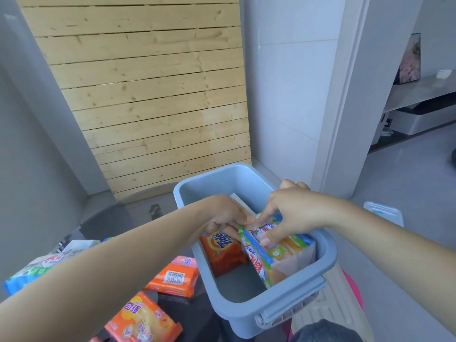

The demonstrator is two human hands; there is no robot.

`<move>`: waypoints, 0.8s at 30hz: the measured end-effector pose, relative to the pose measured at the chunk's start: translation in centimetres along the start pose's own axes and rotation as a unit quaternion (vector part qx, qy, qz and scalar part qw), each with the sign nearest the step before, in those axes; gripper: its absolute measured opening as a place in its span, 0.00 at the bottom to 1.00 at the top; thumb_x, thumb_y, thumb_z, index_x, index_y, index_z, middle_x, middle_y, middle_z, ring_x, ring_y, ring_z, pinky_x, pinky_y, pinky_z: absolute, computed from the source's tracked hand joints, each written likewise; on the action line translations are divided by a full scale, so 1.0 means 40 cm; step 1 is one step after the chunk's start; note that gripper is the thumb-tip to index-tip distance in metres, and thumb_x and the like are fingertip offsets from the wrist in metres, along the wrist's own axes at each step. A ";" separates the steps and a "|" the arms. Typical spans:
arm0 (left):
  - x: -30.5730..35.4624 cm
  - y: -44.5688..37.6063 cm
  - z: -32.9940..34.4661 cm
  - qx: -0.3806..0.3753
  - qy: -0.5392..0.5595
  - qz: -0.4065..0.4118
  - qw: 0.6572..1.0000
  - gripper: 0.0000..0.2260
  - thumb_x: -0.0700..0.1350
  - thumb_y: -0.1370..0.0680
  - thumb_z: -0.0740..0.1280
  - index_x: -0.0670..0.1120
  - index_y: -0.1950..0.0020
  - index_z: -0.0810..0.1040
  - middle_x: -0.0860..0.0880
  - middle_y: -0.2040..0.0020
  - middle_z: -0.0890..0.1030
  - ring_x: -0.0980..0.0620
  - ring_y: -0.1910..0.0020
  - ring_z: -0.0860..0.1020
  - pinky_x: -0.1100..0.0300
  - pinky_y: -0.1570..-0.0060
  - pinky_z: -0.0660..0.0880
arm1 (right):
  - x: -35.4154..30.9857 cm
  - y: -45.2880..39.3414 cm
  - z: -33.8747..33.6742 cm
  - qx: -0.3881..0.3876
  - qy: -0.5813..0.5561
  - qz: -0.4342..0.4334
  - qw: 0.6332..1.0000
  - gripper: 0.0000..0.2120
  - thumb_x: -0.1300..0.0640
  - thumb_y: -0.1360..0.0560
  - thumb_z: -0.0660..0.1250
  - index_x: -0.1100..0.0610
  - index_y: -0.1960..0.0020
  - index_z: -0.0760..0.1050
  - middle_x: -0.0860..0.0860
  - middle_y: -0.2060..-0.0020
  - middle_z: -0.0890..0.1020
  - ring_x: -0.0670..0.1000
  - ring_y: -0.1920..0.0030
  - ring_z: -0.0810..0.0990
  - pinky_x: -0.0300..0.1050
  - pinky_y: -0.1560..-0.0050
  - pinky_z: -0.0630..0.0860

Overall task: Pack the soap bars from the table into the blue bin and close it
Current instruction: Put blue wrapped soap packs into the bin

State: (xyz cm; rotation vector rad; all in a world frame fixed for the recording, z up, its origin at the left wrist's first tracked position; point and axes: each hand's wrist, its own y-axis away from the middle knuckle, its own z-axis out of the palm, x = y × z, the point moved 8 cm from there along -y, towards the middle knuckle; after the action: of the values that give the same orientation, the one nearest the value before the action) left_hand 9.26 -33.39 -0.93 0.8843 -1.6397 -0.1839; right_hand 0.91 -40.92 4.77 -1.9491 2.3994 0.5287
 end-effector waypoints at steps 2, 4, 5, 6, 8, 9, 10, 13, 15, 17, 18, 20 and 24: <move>0.002 -0.003 0.007 -0.003 -0.001 0.006 1.000 0.12 0.36 0.21 0.63 0.29 0.42 0.76 0.35 0.47 0.80 0.35 0.42 0.78 0.51 0.45 0.75 | 0.000 -0.004 0.010 -0.004 0.033 -0.009 0.999 0.28 0.31 0.41 0.70 0.35 0.42 0.75 0.51 0.48 0.72 0.55 0.44 0.64 0.46 0.42 0.66; 0.001 -0.010 0.009 -0.004 -0.009 0.012 1.000 0.14 0.36 0.22 0.64 0.28 0.40 0.74 0.32 0.40 0.78 0.35 0.38 0.76 0.52 0.45 0.75 | -0.002 0.003 0.012 -0.007 0.068 -0.028 0.997 0.30 0.31 0.42 0.70 0.35 0.41 0.74 0.48 0.47 0.73 0.53 0.44 0.63 0.47 0.43 0.63; 0.000 -0.012 0.010 -0.006 -0.021 0.017 1.000 0.15 0.37 0.22 0.65 0.28 0.40 0.74 0.32 0.40 0.78 0.36 0.38 0.77 0.52 0.45 0.76 | -0.006 0.009 0.013 -0.004 0.090 -0.043 0.995 0.31 0.30 0.42 0.70 0.36 0.40 0.74 0.47 0.48 0.74 0.51 0.45 0.62 0.48 0.45 0.61; 0.001 -0.013 0.011 -0.011 -0.038 0.023 0.999 0.14 0.37 0.22 0.65 0.29 0.41 0.75 0.33 0.42 0.80 0.38 0.40 0.78 0.54 0.45 0.77 | -0.011 0.014 0.015 0.003 0.113 -0.056 0.992 0.32 0.31 0.43 0.71 0.36 0.40 0.73 0.45 0.49 0.75 0.50 0.47 0.62 0.49 0.46 0.60; 0.007 -0.010 0.018 -0.046 -0.084 0.037 0.995 0.14 0.37 0.23 0.67 0.31 0.41 0.77 0.38 0.49 0.82 0.45 0.47 0.81 0.60 0.49 0.79 | -0.025 0.022 0.023 0.019 0.153 -0.075 0.985 0.33 0.32 0.45 0.72 0.38 0.41 0.73 0.42 0.50 0.75 0.49 0.48 0.61 0.50 0.48 0.59; 0.011 -0.006 0.025 -0.071 -0.120 0.042 0.989 0.14 0.38 0.24 0.68 0.33 0.41 0.78 0.40 0.50 0.83 0.49 0.51 0.81 0.63 0.51 0.79 | -0.032 0.023 0.031 0.021 0.168 -0.085 0.982 0.33 0.32 0.45 0.72 0.39 0.42 0.73 0.42 0.50 0.76 0.48 0.48 0.61 0.50 0.47 0.59; 0.016 -0.004 0.030 -0.085 -0.175 0.049 0.980 0.14 0.40 0.25 0.70 0.36 0.42 0.80 0.43 0.50 0.84 0.52 0.53 0.80 0.65 0.52 0.78 | -0.037 0.023 0.041 0.021 0.183 -0.094 0.978 0.33 0.33 0.45 0.73 0.40 0.42 0.73 0.42 0.51 0.77 0.48 0.47 0.62 0.51 0.46 0.58; 0.042 -0.009 0.027 -0.042 -0.374 0.090 0.922 0.16 0.47 0.32 0.77 0.47 0.46 0.81 0.57 0.59 0.78 0.56 0.59 0.76 0.66 0.60 0.71 | -0.042 0.019 0.063 0.022 0.233 -0.112 0.966 0.31 0.36 0.43 0.73 0.42 0.41 0.73 0.42 0.53 0.80 0.50 0.45 0.63 0.53 0.40 0.50; 0.048 -0.020 0.030 -0.020 -0.421 0.105 0.901 0.20 0.49 0.35 0.79 0.48 0.48 0.76 0.58 0.61 0.73 0.54 0.59 0.73 0.65 0.65 0.67 | -0.036 0.014 0.072 0.013 0.272 -0.118 0.955 0.31 0.37 0.42 0.73 0.43 0.41 0.73 0.43 0.53 0.80 0.51 0.43 0.63 0.56 0.36 0.48; 0.050 -0.033 0.035 -0.011 -0.441 0.123 0.889 0.22 0.50 0.37 0.80 0.47 0.51 0.72 0.56 0.61 0.72 0.51 0.58 0.72 0.64 0.66 0.66 | -0.030 0.007 0.084 -0.007 0.320 -0.122 0.940 0.31 0.38 0.42 0.74 0.44 0.41 0.74 0.45 0.53 0.80 0.52 0.42 0.63 0.57 0.34 0.49; 0.053 -0.037 0.038 -0.006 -0.462 0.130 0.877 0.23 0.51 0.37 0.80 0.46 0.51 0.72 0.54 0.61 0.72 0.50 0.58 0.72 0.63 0.67 0.65 | -0.028 0.002 0.090 -0.013 0.345 -0.125 0.930 0.30 0.38 0.42 0.74 0.45 0.42 0.75 0.45 0.53 0.80 0.53 0.42 0.63 0.58 0.34 0.49; 0.061 -0.041 0.048 0.007 -0.517 0.142 0.844 0.26 0.54 0.38 0.79 0.43 0.51 0.72 0.51 0.58 0.75 0.49 0.58 0.72 0.62 0.69 0.63 | -0.028 -0.009 0.098 -0.011 0.384 -0.134 0.913 0.27 0.38 0.41 0.73 0.47 0.45 0.77 0.46 0.53 0.79 0.54 0.43 0.63 0.58 0.34 0.52; 0.069 -0.052 0.060 0.021 -0.552 0.156 0.819 0.26 0.56 0.38 0.79 0.44 0.51 0.71 0.47 0.53 0.78 0.48 0.57 0.72 0.63 0.71 0.61 | -0.026 -0.026 0.097 0.001 0.388 -0.136 0.912 0.30 0.36 0.41 0.73 0.47 0.43 0.75 0.48 0.53 0.77 0.55 0.43 0.62 0.59 0.36 0.51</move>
State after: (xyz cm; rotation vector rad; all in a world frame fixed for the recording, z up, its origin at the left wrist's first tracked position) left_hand 8.02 -37.41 -0.63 0.5045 -2.8528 -0.4949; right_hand 1.34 -39.10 1.07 -2.8224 2.3530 -0.3384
